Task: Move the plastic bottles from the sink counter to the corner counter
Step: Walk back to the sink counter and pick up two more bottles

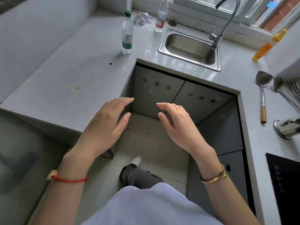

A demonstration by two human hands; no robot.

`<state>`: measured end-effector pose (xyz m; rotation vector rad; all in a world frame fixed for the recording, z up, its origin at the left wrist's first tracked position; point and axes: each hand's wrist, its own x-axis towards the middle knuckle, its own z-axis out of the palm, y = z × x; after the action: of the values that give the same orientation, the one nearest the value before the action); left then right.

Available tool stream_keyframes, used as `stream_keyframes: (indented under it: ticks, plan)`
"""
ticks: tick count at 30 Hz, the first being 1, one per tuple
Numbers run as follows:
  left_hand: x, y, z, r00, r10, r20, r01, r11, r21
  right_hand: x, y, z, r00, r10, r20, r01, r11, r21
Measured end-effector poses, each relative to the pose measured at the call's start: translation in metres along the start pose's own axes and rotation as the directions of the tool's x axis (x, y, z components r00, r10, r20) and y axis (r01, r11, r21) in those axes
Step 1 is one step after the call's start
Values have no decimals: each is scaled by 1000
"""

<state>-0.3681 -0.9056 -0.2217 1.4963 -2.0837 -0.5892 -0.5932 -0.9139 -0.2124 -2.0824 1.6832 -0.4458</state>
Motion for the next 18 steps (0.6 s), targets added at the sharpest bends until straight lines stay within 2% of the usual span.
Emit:
stream_keyframes:
  ticks: [8, 18]
  plan:
    - [94, -37, -23, 998, 27, 50, -30, 998, 54, 88, 7, -3, 997, 68, -33, -66, 996, 51]
    - [162, -52, -31, 995, 17, 99, -27, 995, 97, 145, 18, -18, 993, 114, -42, -111, 992, 61]
